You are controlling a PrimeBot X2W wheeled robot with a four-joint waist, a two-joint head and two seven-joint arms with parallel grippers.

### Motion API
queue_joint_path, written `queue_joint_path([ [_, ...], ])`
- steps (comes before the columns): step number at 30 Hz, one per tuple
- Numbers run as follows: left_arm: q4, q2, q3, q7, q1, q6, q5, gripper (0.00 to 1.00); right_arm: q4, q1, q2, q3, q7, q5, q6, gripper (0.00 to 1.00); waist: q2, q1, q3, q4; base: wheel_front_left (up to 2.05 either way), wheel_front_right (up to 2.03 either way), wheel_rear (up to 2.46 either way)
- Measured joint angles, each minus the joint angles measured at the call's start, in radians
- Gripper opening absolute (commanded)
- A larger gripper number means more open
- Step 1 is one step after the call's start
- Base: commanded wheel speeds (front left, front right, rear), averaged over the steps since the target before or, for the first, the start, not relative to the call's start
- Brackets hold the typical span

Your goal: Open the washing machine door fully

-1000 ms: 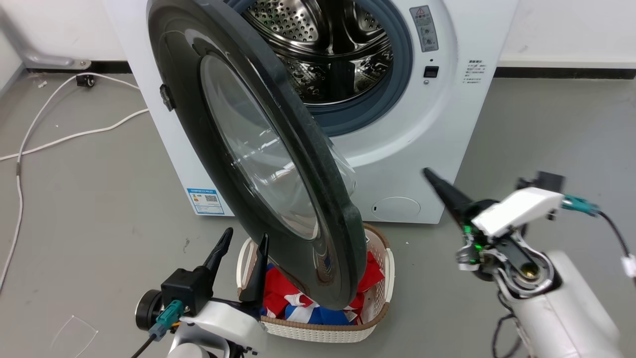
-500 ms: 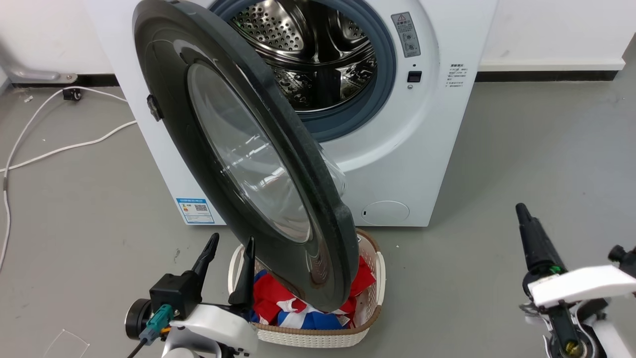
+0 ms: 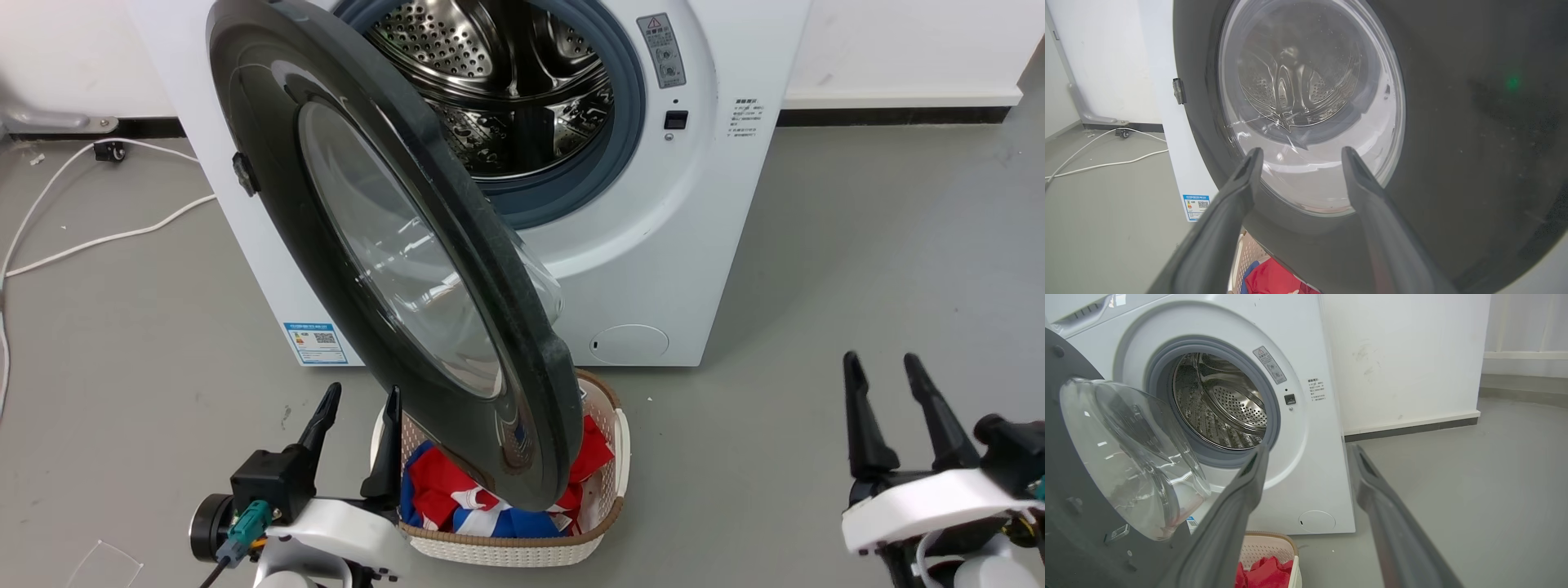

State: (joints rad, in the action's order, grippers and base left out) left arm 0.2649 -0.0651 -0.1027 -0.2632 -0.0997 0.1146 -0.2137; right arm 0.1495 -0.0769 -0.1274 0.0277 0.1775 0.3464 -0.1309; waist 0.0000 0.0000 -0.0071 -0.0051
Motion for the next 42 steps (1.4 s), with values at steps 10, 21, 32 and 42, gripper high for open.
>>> queue_joint_path([
  [10, 0.002, 0.0, 0.008, 0.0, -0.001, -0.001, 0.019, 1.0, -0.017, 0.059, 0.056, -0.003, -0.053, -0.184, 0.0, 1.0, 0.0, 0.0, 0.01, 0.004, 0.0, 0.0, 0.0],
  [21, 0.007, 0.003, 0.012, 0.0, -0.001, -0.001, 0.031, 1.0, -0.012, 0.053, 0.067, -0.001, -0.051, -0.216, 0.0, 1.0, 0.0, 0.0, 0.015, 0.004, 0.0, 0.0, 0.0],
  [32, 0.013, 0.003, 0.02, 0.0, -0.004, -0.001, 0.036, 0.0, -0.012, 0.052, 0.07, -0.002, -0.071, -0.233, 0.0, 1.0, 0.0, 0.0, 0.016, 0.0, 0.0, 0.0, 0.0],
  [42, -0.029, 0.004, 0.032, 0.0, -0.019, -0.005, 0.036, 0.0, -0.015, 0.052, 0.073, -0.001, -0.073, -0.234, 0.0, 1.0, 0.0, 0.0, 0.018, 0.006, 0.0, 0.0, 0.0],
])
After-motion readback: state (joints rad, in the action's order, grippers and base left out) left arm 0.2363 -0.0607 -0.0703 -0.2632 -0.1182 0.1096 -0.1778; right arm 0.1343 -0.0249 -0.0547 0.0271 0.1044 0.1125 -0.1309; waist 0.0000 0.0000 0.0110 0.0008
